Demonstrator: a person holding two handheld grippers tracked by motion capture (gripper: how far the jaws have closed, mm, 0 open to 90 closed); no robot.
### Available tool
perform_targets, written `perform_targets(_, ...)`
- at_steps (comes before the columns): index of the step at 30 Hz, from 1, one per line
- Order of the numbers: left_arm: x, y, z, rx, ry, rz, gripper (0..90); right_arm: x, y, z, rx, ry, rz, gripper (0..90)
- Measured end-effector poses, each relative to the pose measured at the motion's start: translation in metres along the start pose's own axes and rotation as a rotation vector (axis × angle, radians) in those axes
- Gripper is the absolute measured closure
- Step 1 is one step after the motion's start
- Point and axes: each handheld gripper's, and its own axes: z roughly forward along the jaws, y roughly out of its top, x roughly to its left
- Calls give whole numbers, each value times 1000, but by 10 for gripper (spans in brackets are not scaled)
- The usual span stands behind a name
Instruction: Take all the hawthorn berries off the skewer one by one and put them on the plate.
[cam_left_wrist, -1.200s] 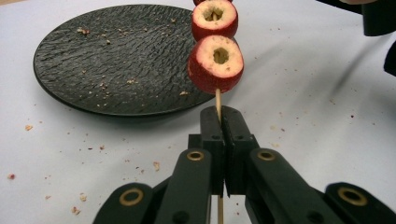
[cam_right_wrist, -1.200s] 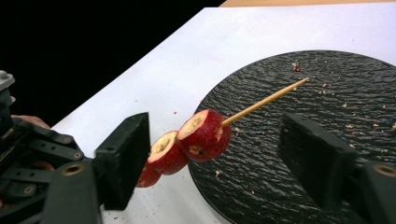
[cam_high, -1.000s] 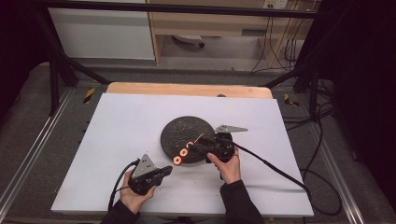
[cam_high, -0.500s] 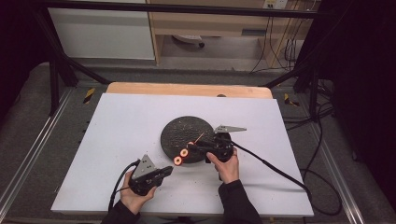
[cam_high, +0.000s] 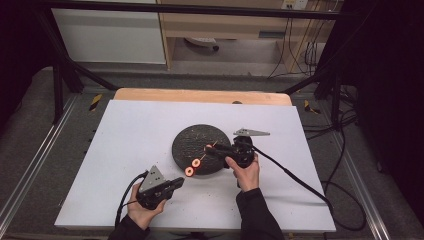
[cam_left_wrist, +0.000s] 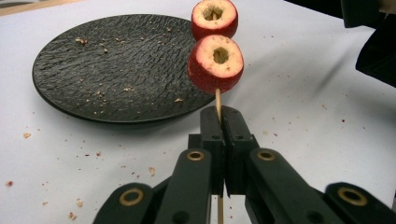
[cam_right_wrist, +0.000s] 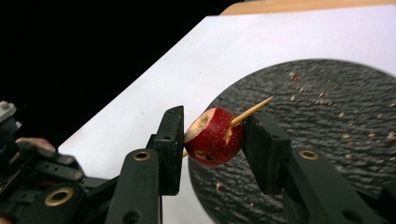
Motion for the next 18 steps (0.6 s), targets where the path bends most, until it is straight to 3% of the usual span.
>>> perform_targets(12,2,-1,-4,-3,7,-2,883,-15,25,-13,-57,-59,2,611)
perform_targets(18,3,-2,-4,0,8,-4,884,-22,42,-18,-64,-102,-21,611)
